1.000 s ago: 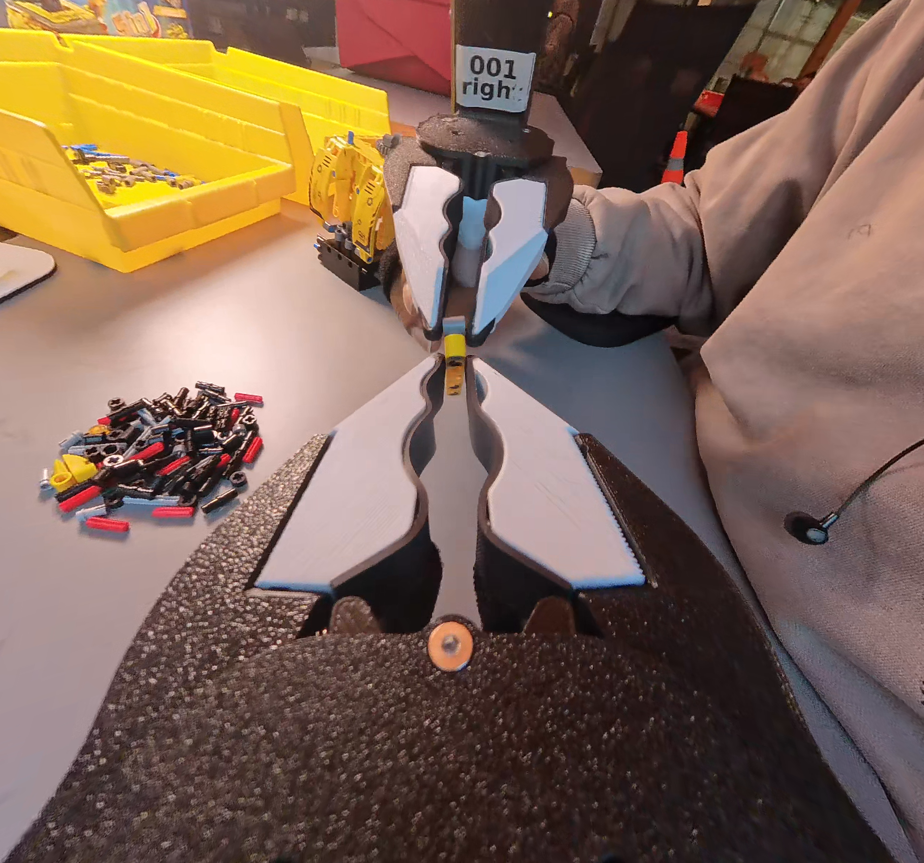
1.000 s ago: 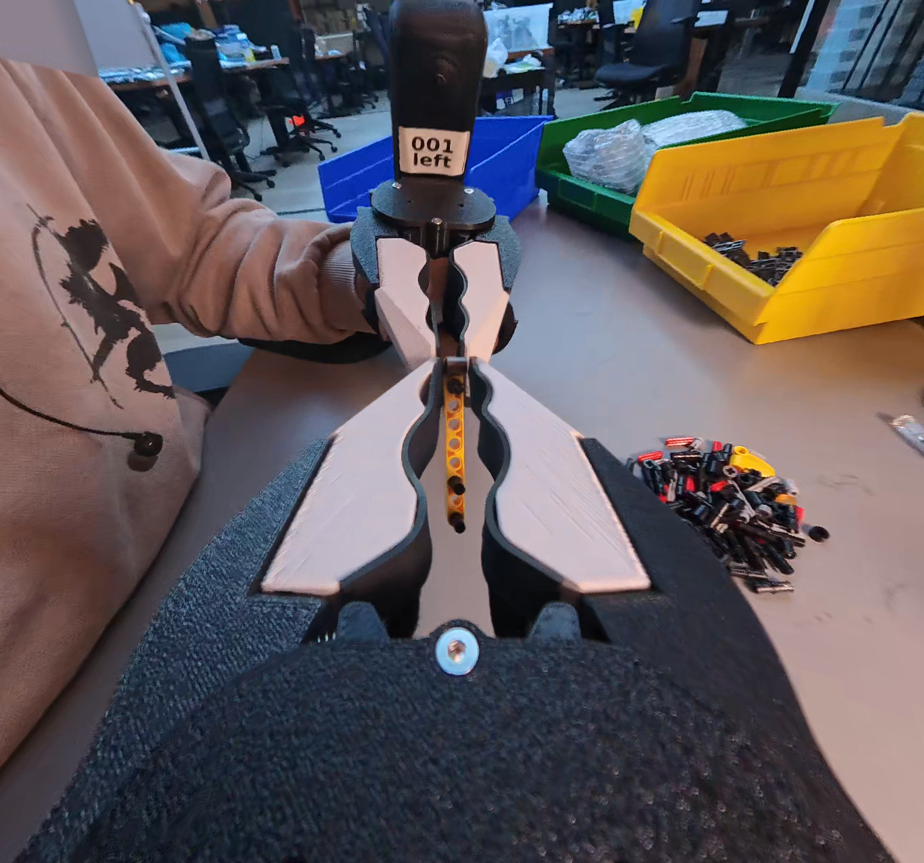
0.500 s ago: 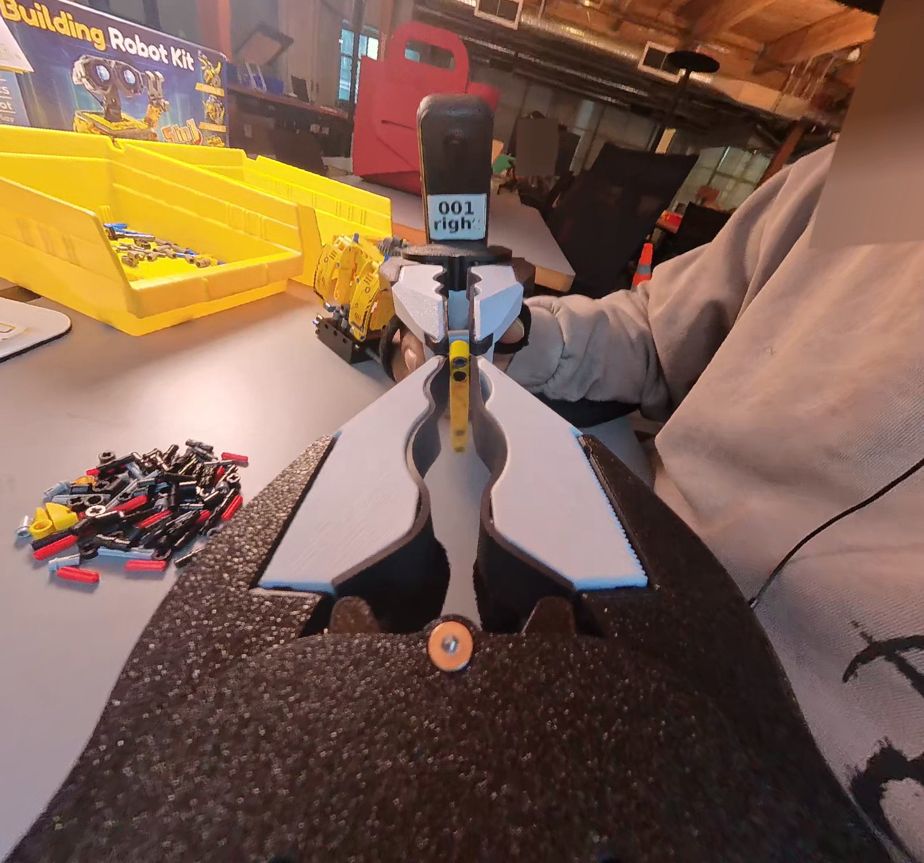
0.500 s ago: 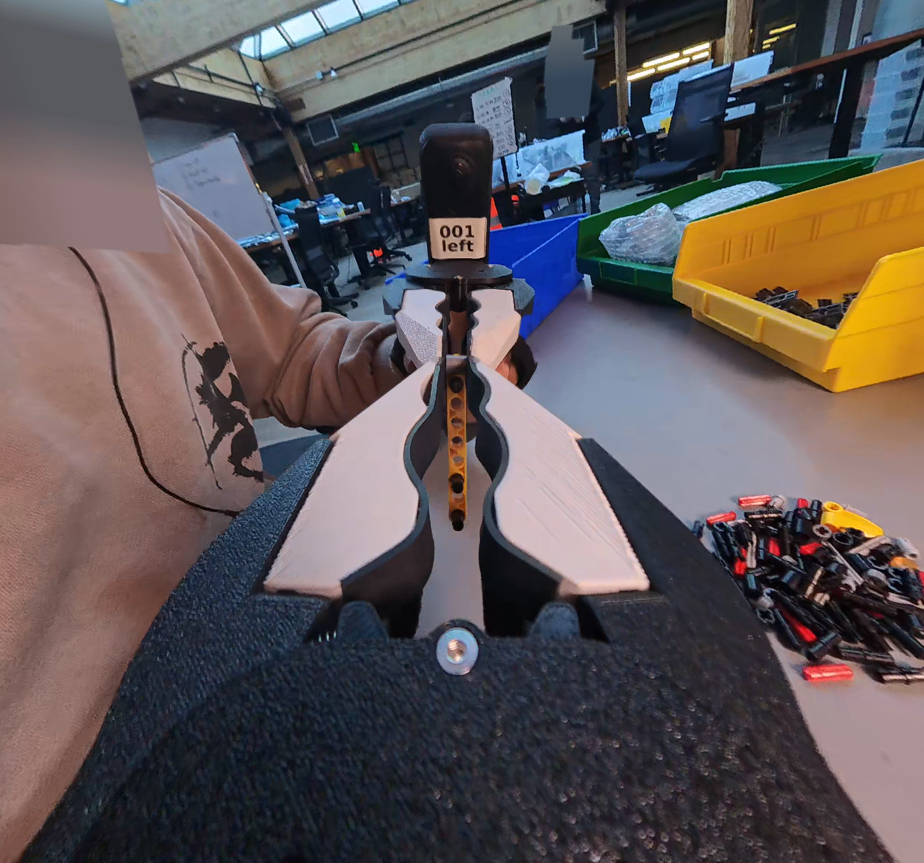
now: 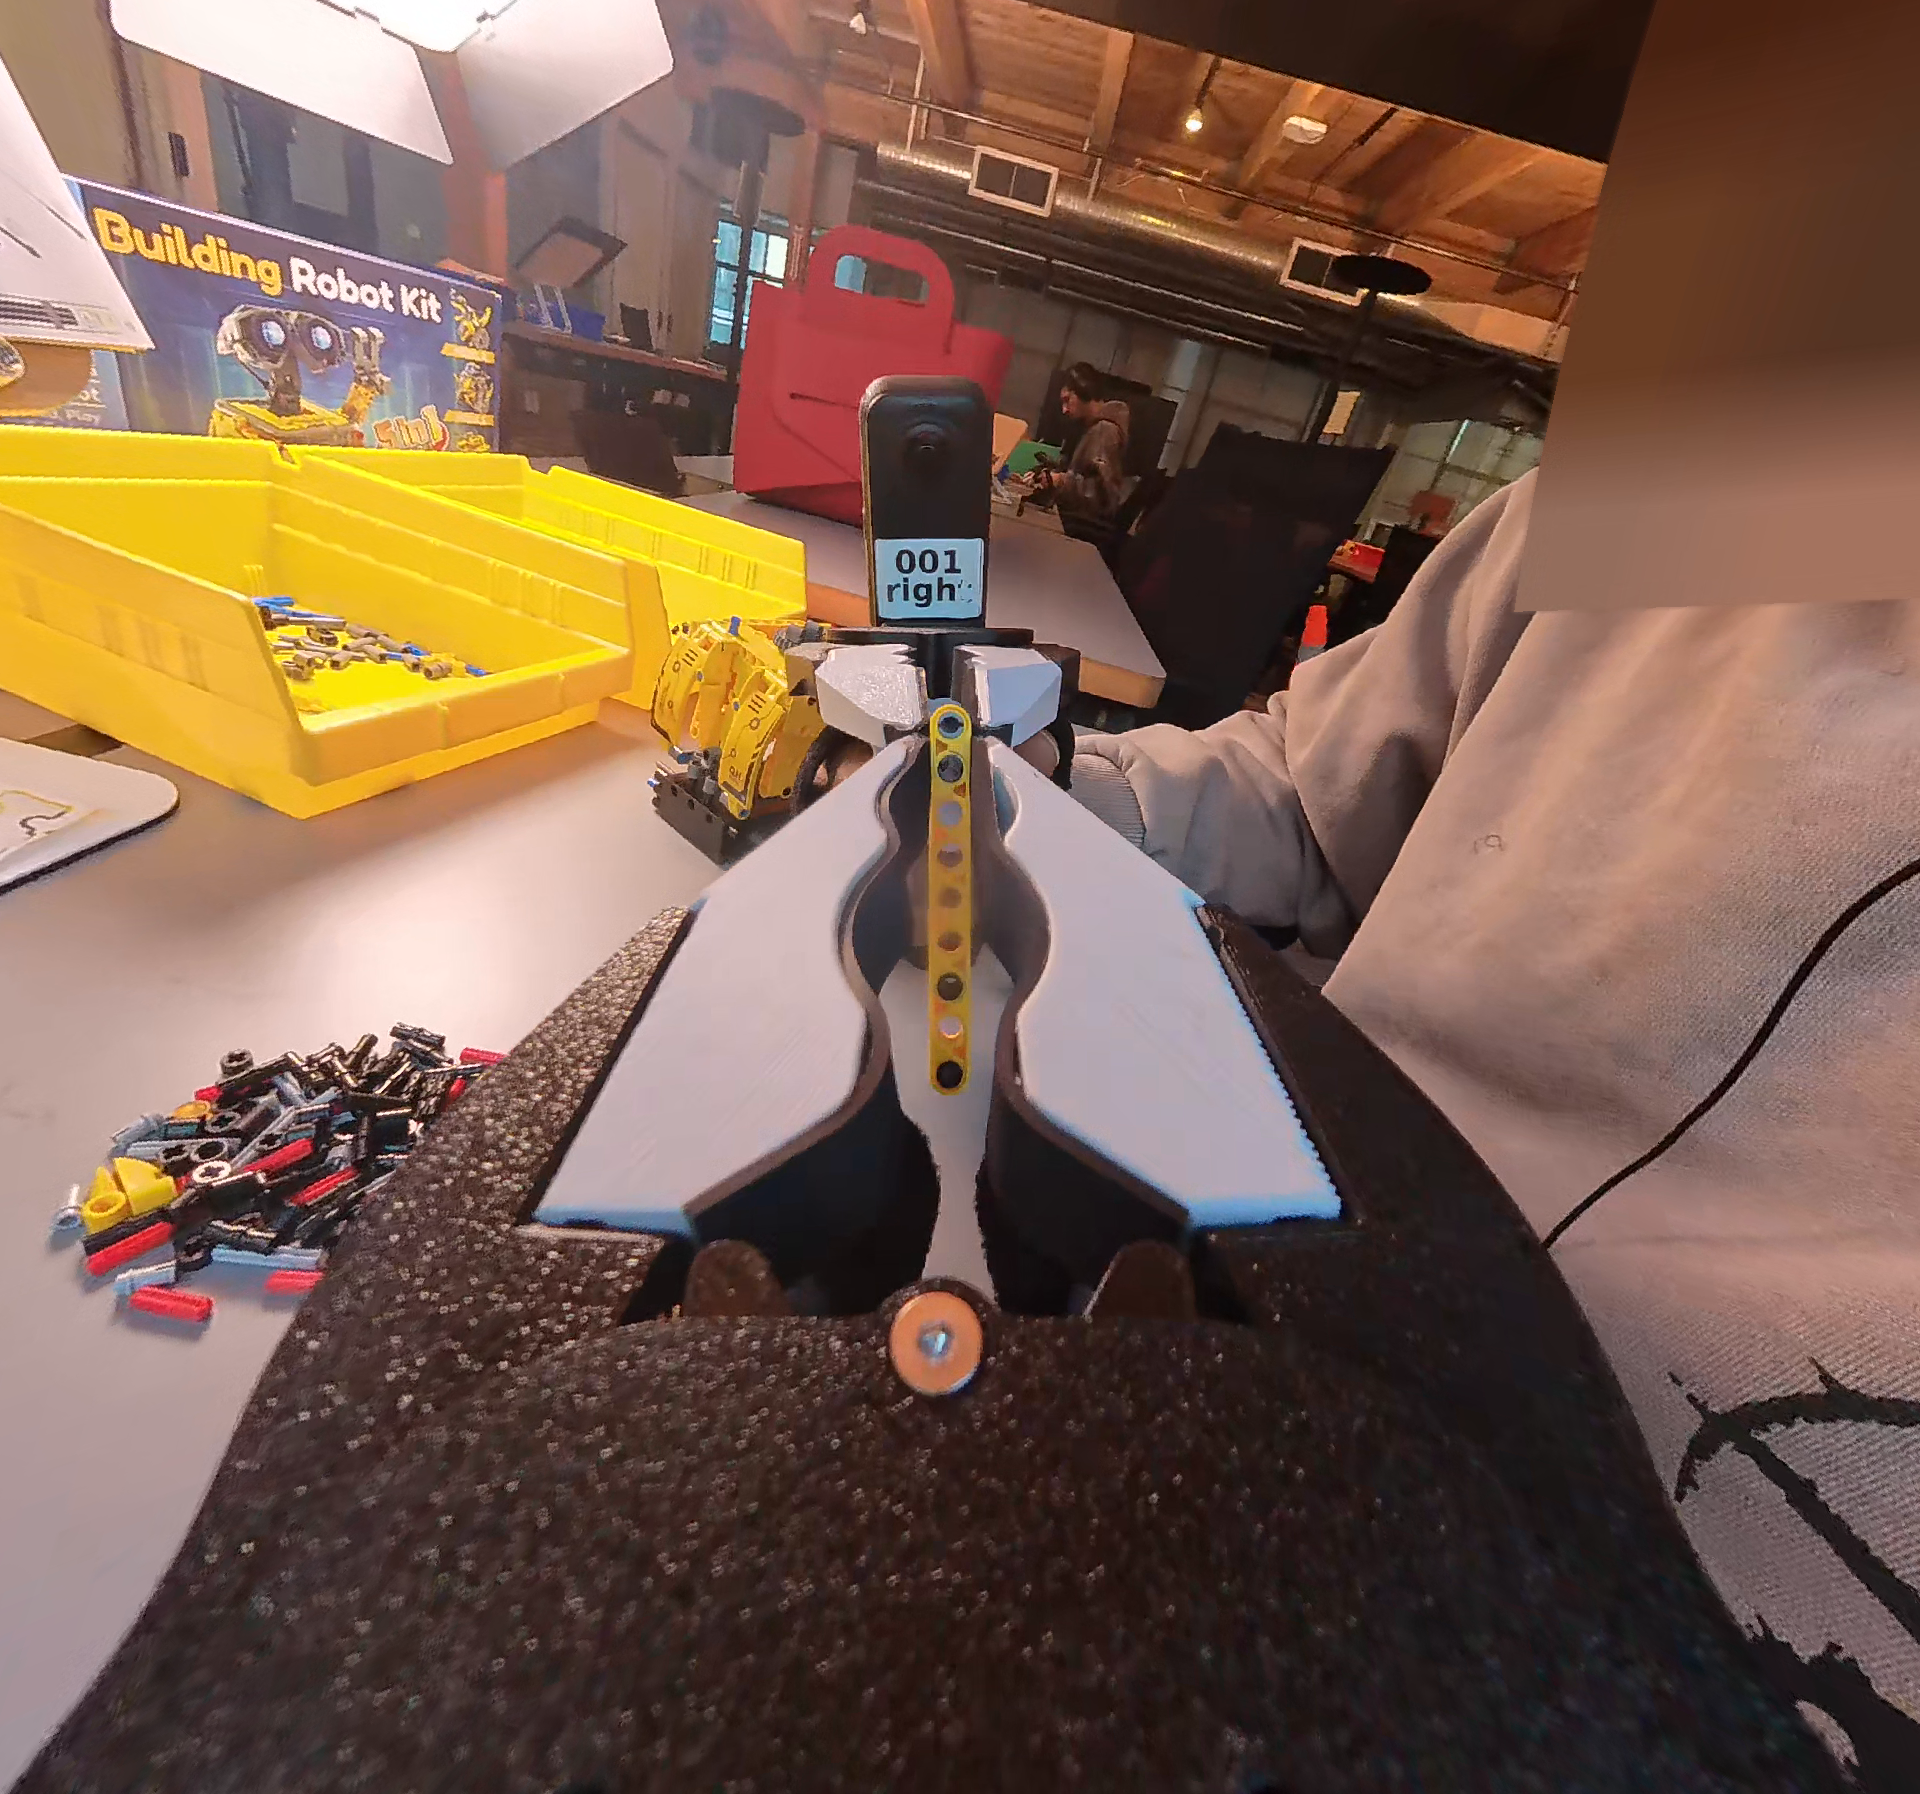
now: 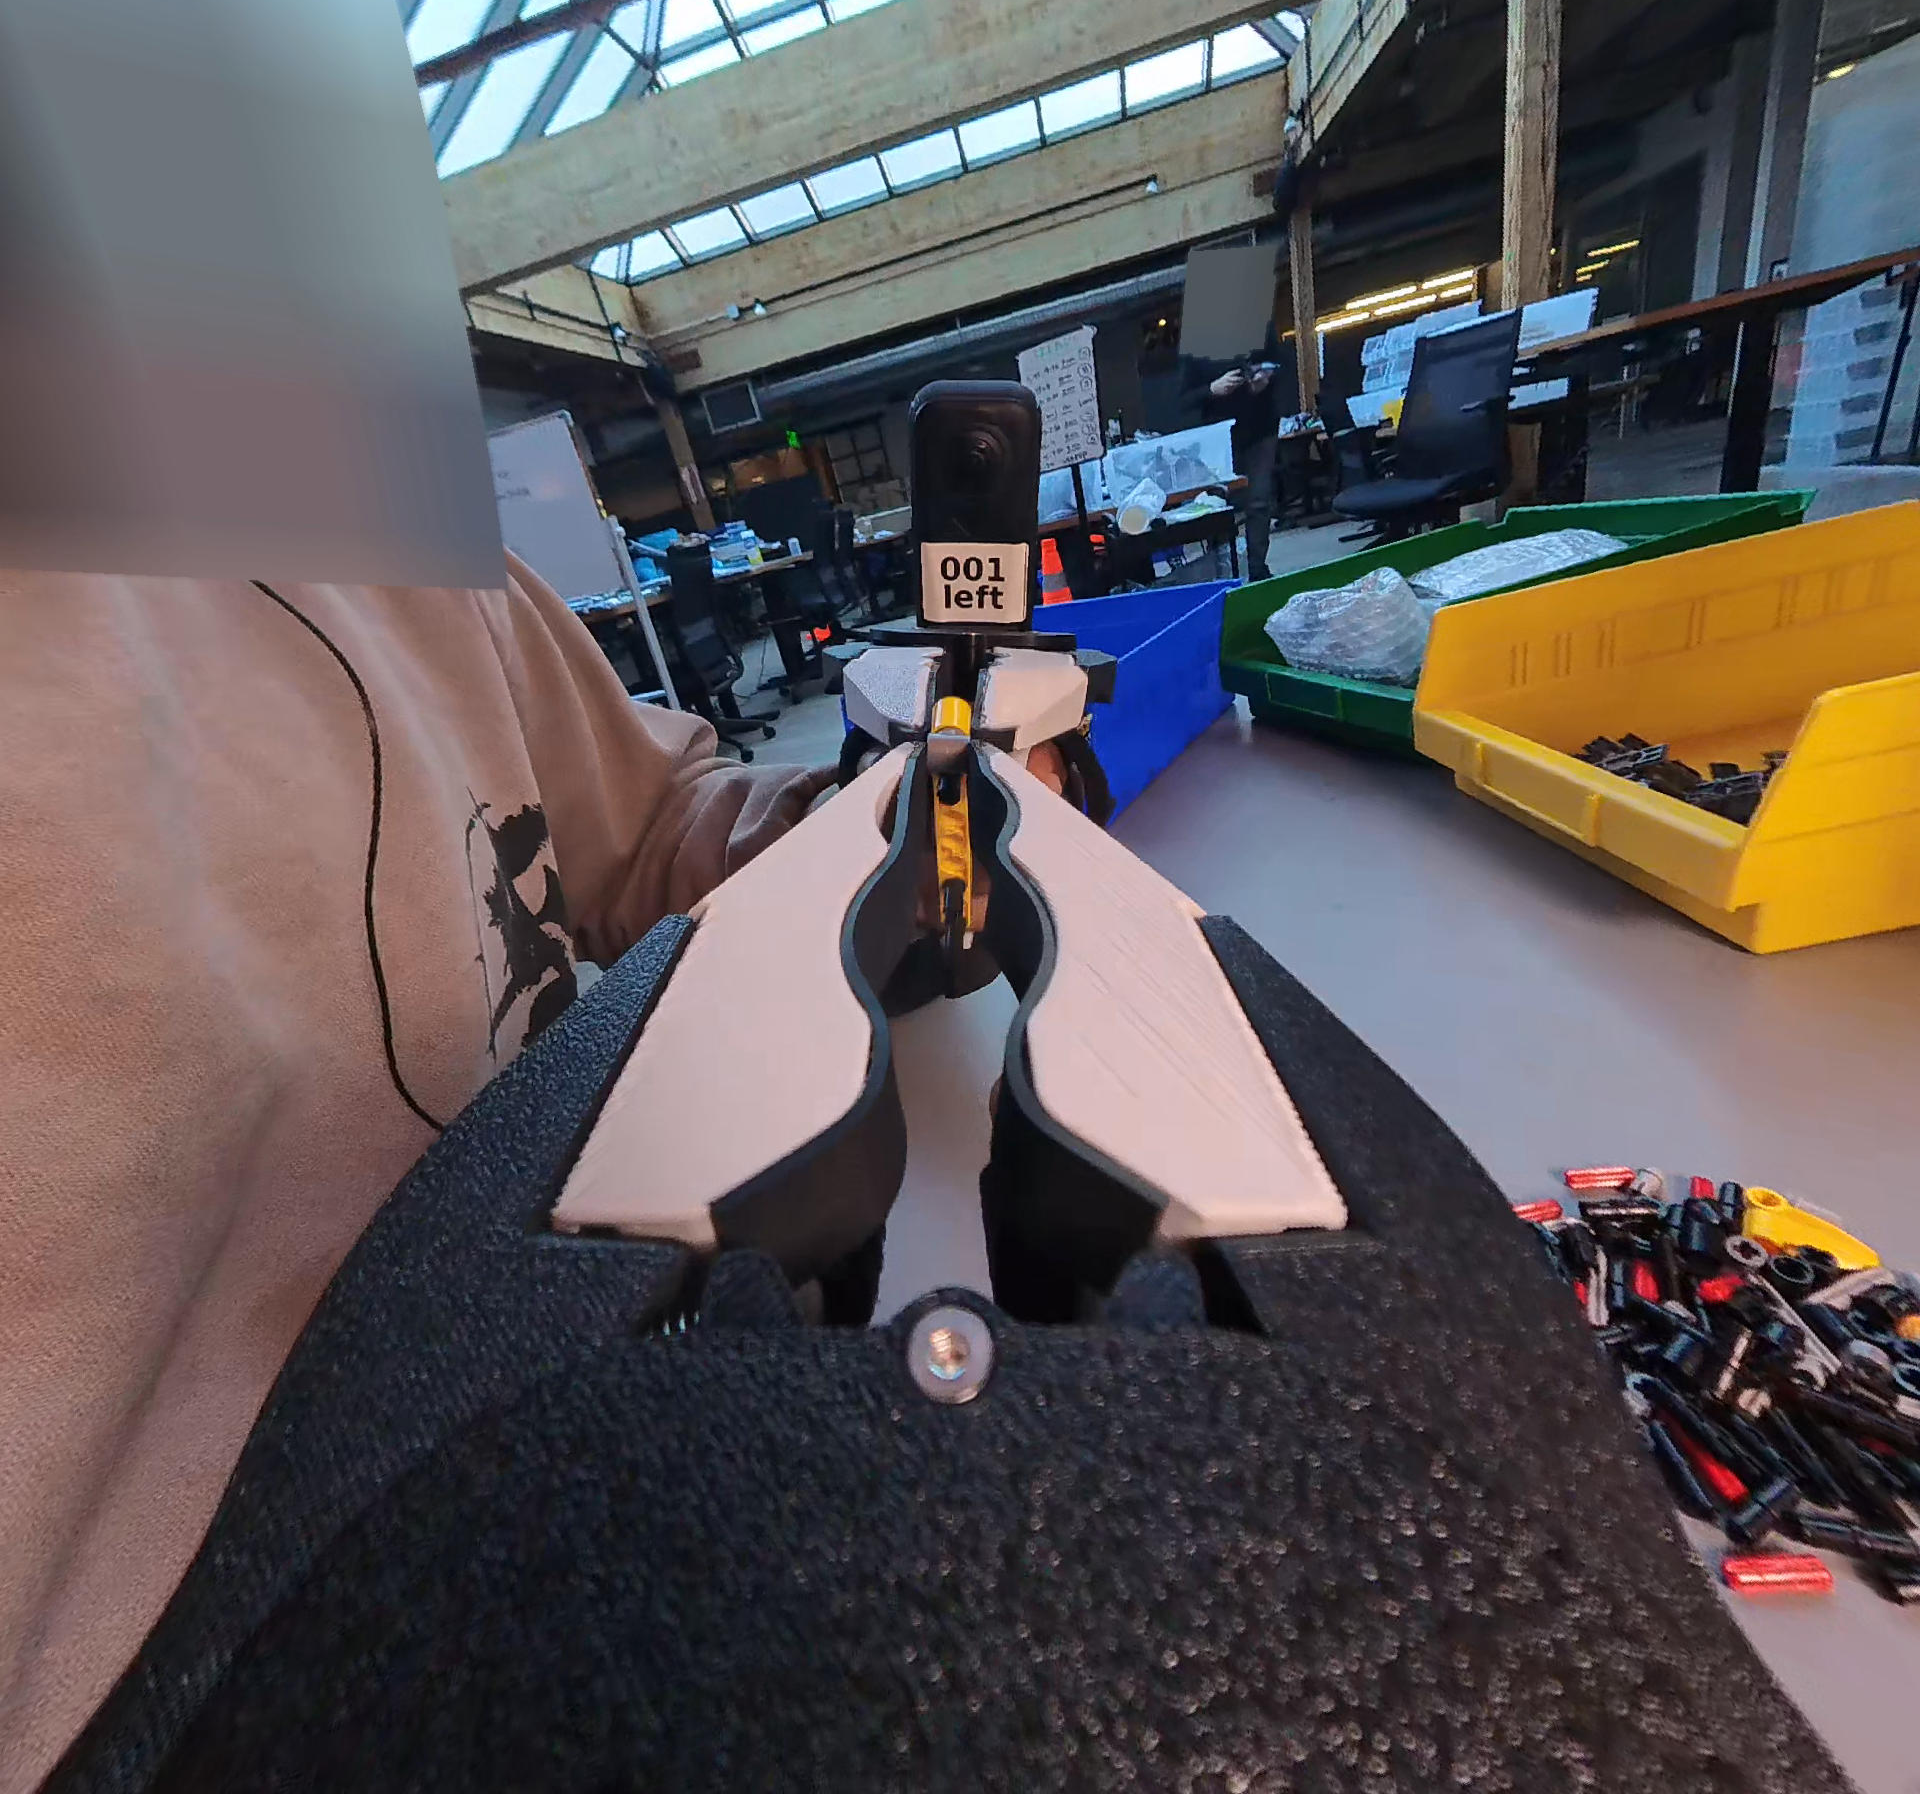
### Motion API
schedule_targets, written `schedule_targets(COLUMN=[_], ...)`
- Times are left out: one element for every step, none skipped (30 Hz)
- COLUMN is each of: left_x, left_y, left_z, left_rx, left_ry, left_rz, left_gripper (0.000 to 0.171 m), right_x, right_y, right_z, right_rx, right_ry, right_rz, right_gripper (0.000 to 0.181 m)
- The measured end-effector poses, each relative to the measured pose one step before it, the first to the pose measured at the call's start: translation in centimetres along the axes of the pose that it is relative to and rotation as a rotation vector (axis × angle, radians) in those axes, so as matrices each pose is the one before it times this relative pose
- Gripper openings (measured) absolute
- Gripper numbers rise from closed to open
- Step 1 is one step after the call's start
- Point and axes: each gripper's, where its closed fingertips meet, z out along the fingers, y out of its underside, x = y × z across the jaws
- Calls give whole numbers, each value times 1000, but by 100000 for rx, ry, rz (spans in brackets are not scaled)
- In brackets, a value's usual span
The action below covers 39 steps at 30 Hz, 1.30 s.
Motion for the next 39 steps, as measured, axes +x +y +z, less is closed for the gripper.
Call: schedule_targets(left_x=[78, 68, 60, 61, 55, 7, 25, -9, -499, -1403, -902, 286, 1180, 478, -293, -446, -634, -792, -897, -772, -557, -552, -549, -437, -379, -361, -225, -88, 42, 216, 195, 192, 185, 143, 115, 120, 127, 162, 187], left_y=[-29, -41, -55, -15, -49, 14, -37, -51, -1946, -3716, -2771, 1026, 1822, 1127, 349, -8, 54, 480, 548, 247, 126, 170, 253, 354, 335, 255, 282, 249, 163, 142, 164, 172, 196, 189, 190, 188, 169, 117, 93], left_z=[-17, -2, 5, 21, 31, 29, 22, -25, -1153, -2804, -2181, -26, 1082, 1010, 406, -61, -326, -368, -271, -177, -59, -31, -29, -8, 15, 28, 67, 96, 107, 137, 163, 166, 175, 157, 156, 146, 134, 112, 116], left_rx=[184, 240, 71, -231, 43, -215, 201, 202, 11060, 15035, 8494, -7909, -6423, -1822, -220, -618, -695, -2144, -1823, 72, 117, -361, -678, -1256, -1060, -716, -1194, -1276, -797, -810, -974, -955, -908, -627, -434, -460, -331, -65, -23], left_ry=[183, -17, 31, -124, 17, 50, -115, -97, -1765, -2715, -5193, -2006, 3851, 2193, -290, -295, -1609, -2266, -2798, -2334, -1372, -2043, -2594, -1971, -1824, -1968, -1282, -879, -541, 366, 188, 309, 552, 424, 499, 672, 644, 656, 814], left_rz=[-160, -99, 210, 671, 195, -18, 59, 96, -2341, -6053, 4376, 8974, 2263, -2091, -2693, -1679, -368, -314, -1592, -2327, -2318, -850, 273, -48, -267, 175, 670, 637, 580, 659, 580, 585, 363, 0, -395, -782, -902, -674, -625], left_gripper=[4, 4, 4, 4, 4, 4, 4, 4, 5, 4, 3, 5, 6, 6, 6, 6, 6, 6, 6, 6, 6, 6, 6, 6, 6, 6, 7, 6, 7, 6, 6, 6, 6, 6, 6, 6, 6, 6, 6], right_x=[-90, -54, -69, -41, -66, -42, 3, -34, 71, 989, 1085, -190, -907, -762, 187, 708, 543, 571, 368, 381, 559, 570, 430, 428, 333, 142, 241, 292, 476, 1397, 2158, 2922, 3405, 4012, 4584, 4452, 3894, 3301, 2449], right_y=[13, -3, 8, 27, 18, 44, 29, 34, -91, -475, -574, 642, 1051, 656, 16, -623, -562, -74, 154, 213, 292, 339, 197, -57, -324, -629, -888, -1153, -1732, -2138, -2106, -1769, -1165, -249, 692, 1707, 2670, 2949, 2828], right_z=[-8, -3, -11, -27, -40, -55, -21, -38, -323, -1459, -1433, 194, 1317, 1202, 474, -249, -514, -433, -299, -246, -266, -310, -305, -273, -262, -274, -353, -490, -826, -1221, -1476, -1608, -1505, -1246, -853, -229, 443, 947, 1245], right_rx=[-110, -68, 67, -109, 70, -278, -102, -116, 881, 3409, 3736, -3632, -4335, -1911, -30, 1866, 721, -1712, -2067, -1406, -1371, -1687, -1154, -492, 26, 339, 33, -401, 1693, 2543, 1386, -399, -1791, -4046, -5580, -7410, -9972, -9842, -8380], right_ry=[-170, 67, -198, -121, -183, -74, 170, -374, -23, 3274, 4327, 487, -2367, -3846, -368, 1654, 1377, 3775, 3183, 2965, 3604, 3551, 2587, 2542, 2347, 1982, 3663, 3968, 4808, 9172, 11045, 12249, 11750, 12474, 13943, 12054, 8986, 7352, 4816], right_rz=[-202, -271, -52, -3, 221, -292, -156, 263, 82, 3205, 1877, -2887, -3701, -327, 400, 1327, 322, -2716, -2242, 143, 266, -1052, -1107, -101, -584, -2232, -3479, -4443, -5027, -4904, -4716, -4094, -4168, -4151, -4858, -3198, -434, 532, 502], right_gripper=[4, 5, 4, 4, 4, 5, 5, 5, 5, 5, 4, 5, 6, 7, 6, 6, 6, 7, 7, 7, 7, 7, 7, 7, 7, 7, 7, 7, 7, 7, 7, 7, 7, 7, 7, 7, 7, 8, 7])
